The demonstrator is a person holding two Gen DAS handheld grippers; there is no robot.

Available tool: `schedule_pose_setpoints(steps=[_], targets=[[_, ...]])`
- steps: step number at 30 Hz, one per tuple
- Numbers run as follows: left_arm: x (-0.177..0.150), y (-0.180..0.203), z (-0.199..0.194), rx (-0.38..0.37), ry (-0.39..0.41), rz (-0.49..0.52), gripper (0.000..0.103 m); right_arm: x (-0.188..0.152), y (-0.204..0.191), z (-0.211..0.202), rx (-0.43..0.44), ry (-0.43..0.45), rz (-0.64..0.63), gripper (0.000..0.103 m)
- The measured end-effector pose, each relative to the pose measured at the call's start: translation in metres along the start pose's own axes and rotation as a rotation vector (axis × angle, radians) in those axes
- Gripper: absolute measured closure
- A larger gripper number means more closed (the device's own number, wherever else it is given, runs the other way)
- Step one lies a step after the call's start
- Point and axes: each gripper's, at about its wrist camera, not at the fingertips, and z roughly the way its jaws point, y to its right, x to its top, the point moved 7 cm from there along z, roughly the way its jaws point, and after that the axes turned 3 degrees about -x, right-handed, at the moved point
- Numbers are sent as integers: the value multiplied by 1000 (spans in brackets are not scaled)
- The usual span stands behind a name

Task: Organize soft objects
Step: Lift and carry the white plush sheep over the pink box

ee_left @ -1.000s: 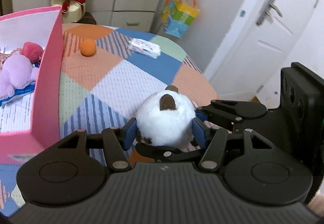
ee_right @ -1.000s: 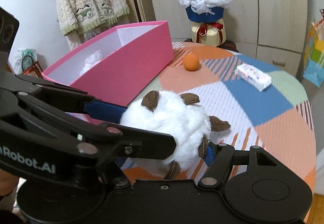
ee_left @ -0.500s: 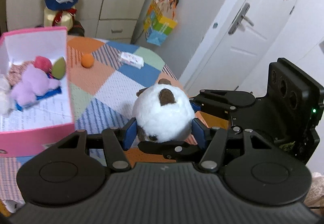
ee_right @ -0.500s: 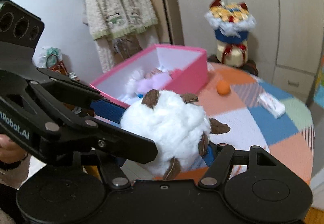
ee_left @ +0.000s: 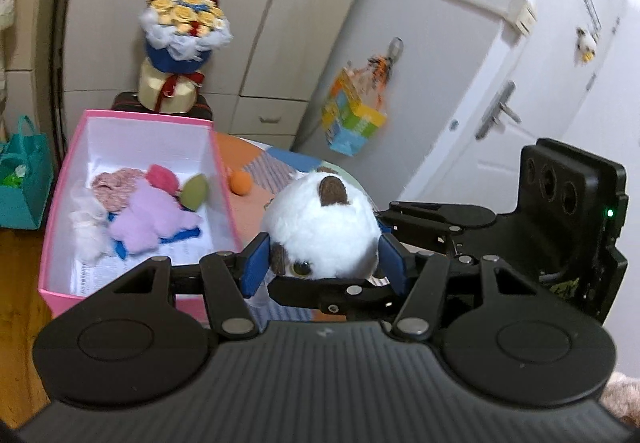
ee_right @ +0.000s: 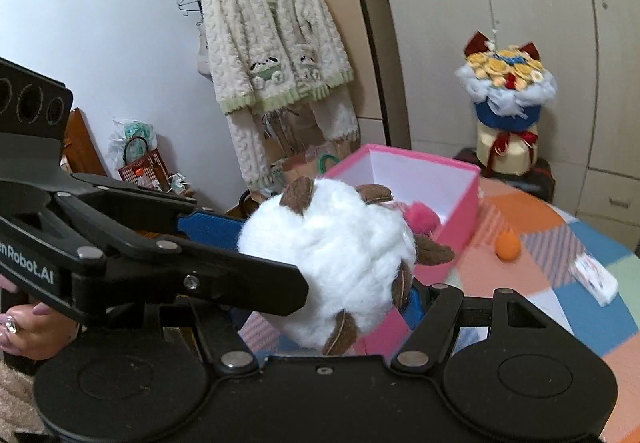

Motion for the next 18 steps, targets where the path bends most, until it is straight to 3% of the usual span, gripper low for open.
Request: schedule_pose_setpoints(steps=[10,18], targets=[[10,-78,17,22,-8,-125,46,18,0,69,32,-72,52,29],[-4,-121,61,-14,-108,-232,44,5,5,111,-91,-155,-46,29]])
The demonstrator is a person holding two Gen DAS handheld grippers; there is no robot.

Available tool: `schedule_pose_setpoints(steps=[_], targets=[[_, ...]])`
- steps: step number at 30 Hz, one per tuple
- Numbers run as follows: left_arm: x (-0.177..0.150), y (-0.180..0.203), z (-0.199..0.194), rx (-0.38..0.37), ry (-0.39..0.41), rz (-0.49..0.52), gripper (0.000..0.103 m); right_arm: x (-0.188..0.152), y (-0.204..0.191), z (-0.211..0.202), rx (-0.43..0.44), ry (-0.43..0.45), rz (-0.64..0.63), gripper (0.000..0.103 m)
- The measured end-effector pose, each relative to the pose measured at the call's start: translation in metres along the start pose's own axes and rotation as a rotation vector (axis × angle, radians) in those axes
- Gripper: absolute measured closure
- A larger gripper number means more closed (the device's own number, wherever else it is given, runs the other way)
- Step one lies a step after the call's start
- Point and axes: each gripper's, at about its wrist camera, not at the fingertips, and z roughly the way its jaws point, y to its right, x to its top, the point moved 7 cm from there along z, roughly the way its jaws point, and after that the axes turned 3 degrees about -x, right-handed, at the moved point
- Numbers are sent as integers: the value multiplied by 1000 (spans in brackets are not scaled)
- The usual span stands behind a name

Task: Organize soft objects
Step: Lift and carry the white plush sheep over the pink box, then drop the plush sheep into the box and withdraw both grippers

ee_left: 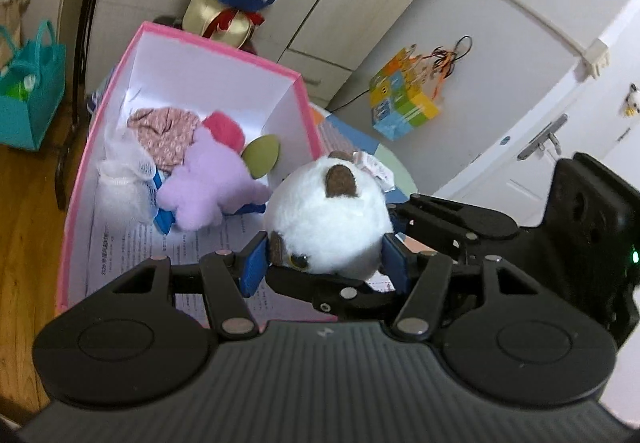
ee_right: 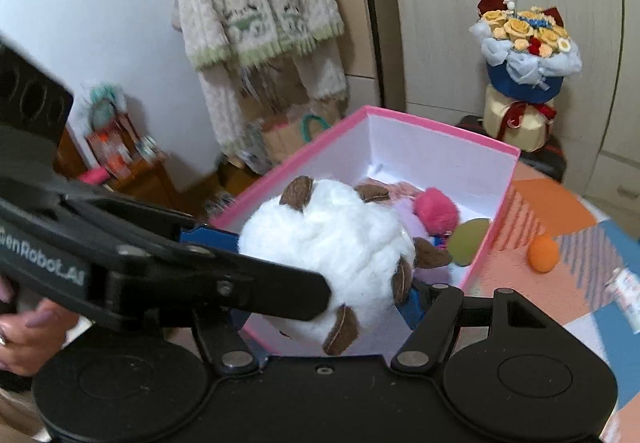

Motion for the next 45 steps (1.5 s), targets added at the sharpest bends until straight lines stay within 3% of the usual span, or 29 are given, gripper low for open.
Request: schedule_pose_setpoints(steps=[10,17,20,23,27,31,37,42,45], targets=[[-6,-18,20,19,-35,-25,44,-2,3,20,-41,-47,-45,26],[-10,-28,29,50,-38,-60,42,-9,0,31,-81,-30,-101,26],[-12,-28,21,120,-14,-25,38,-11,2,24,-123,9,-127,19],[-12,-21,5,214,28,79,38,-13,6,6,-125,66,-100,15],[-16,-2,-28,281,109,163,37,-21,14,-30,-41,151,-8,15],[-25,28,-61,297,173,260,35,-34,18,-66,22,214,53,15],[-38,73,-91,280,214,347,34,-45,22,-121,-16,278,24,15],[-56,102,-94,265,201,405,34,-65,29,-159,-70,301,10,15],[-69,121,-85,220,152,443,34,-80,37,-175,-110,298,5,15]])
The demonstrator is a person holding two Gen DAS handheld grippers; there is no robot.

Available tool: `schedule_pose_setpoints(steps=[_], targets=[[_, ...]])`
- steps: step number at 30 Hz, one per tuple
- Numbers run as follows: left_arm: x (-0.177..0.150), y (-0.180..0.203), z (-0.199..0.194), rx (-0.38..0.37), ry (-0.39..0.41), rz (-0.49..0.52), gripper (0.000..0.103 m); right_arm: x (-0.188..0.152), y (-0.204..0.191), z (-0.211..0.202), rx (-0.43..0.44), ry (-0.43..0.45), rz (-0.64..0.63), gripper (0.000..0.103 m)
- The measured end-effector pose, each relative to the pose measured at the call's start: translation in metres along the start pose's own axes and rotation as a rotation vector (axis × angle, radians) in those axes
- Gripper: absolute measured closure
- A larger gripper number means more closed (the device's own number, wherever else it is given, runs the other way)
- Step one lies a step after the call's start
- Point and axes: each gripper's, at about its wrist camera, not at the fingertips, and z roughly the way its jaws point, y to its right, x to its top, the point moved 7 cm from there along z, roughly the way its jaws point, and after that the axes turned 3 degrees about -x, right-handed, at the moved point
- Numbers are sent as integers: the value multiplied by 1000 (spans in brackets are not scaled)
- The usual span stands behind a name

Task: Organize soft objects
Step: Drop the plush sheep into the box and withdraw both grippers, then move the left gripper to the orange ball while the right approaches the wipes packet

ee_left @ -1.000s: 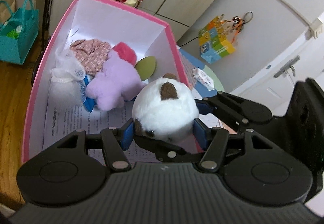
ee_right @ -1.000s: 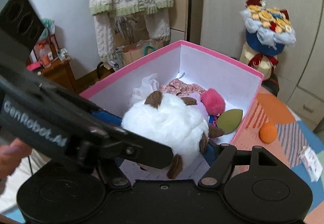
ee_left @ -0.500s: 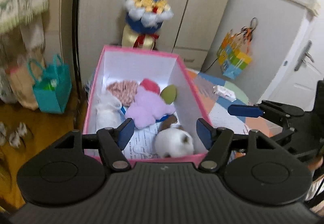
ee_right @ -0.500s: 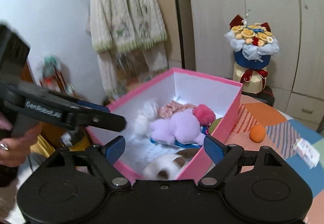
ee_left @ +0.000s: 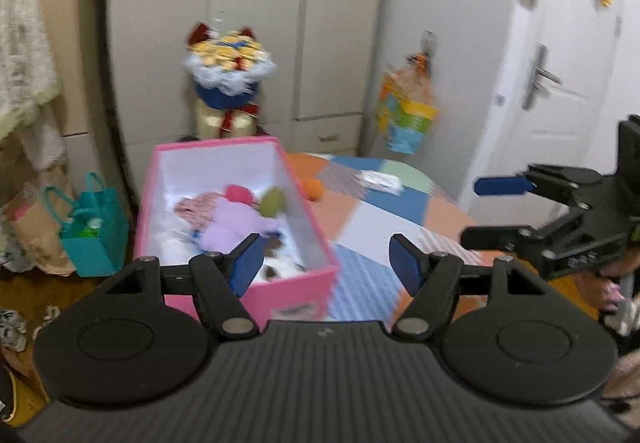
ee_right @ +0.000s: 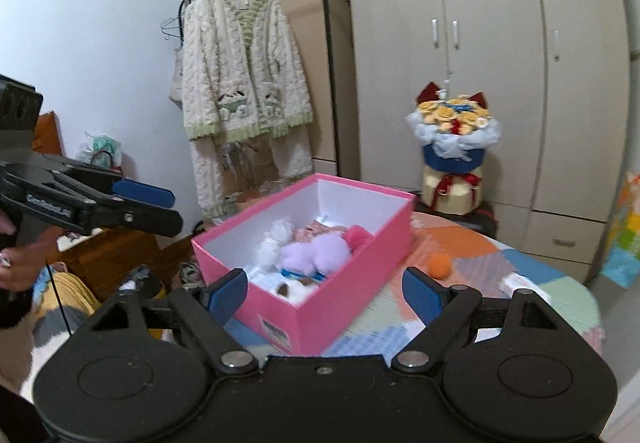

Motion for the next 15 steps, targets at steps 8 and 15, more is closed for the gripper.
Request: schedule_pose_setpoints(steps=[8,15], targets=[[-4,60,25,-90,-60,87,34,-27,45,-28,-106,19,-19,15],[14,88,70,-129,-27,59,36,-23,102,-29,-171,91,-1,16]])
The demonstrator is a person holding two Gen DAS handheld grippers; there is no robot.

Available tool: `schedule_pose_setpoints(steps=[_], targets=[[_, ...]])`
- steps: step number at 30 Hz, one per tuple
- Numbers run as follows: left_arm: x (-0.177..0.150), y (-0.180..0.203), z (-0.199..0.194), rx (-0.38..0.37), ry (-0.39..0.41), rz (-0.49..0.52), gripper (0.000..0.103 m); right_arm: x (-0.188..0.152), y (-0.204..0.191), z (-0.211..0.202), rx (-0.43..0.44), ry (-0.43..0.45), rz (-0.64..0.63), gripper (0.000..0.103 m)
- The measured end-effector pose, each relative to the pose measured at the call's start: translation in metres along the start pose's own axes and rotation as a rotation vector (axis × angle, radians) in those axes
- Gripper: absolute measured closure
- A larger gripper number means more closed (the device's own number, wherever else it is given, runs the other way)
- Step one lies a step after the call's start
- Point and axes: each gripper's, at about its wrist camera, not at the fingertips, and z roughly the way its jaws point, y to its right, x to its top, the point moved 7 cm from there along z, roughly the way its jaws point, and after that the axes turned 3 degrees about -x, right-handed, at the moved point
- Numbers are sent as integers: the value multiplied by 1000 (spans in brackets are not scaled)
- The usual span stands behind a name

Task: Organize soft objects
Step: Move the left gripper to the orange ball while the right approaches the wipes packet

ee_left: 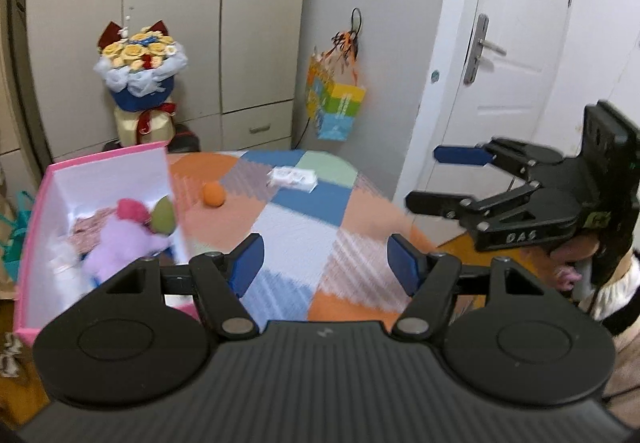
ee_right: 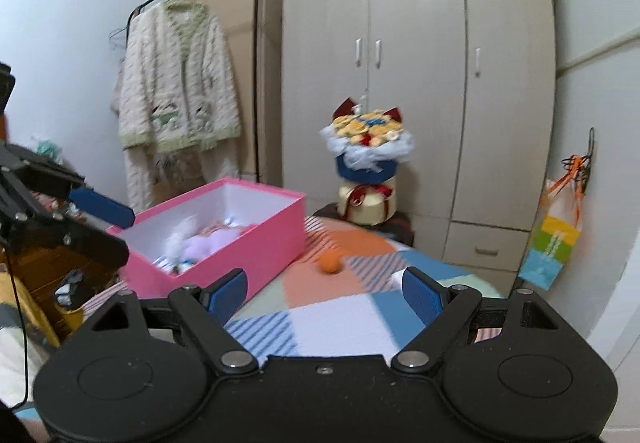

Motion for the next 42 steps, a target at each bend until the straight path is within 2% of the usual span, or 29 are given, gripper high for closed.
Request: schedule_pose_setpoints(steps=[7,13,20,25,28,37,42], targets=[[15,6,61,63,16,-9,36,-7,50,35,24,-32,71,16],[28,-13,113,186,32,-30,37,-16,87,75,62,-57,160,16],[32,-38,169,279,12,-85,38,-26,117,134,86,-106,158,16],[32,-67,202,383,19,-149,38,-42,131,178,106,-205,158,16],[30,-83,214,412,17,-184,38,-49,135,199,139,-221,143,16],[30,-119,258,582,15,-213,38,-58,131,248,203,-240,57,16],[31,-138,275,634,13,-242,38,-63,130,268,216,-266,28,16]])
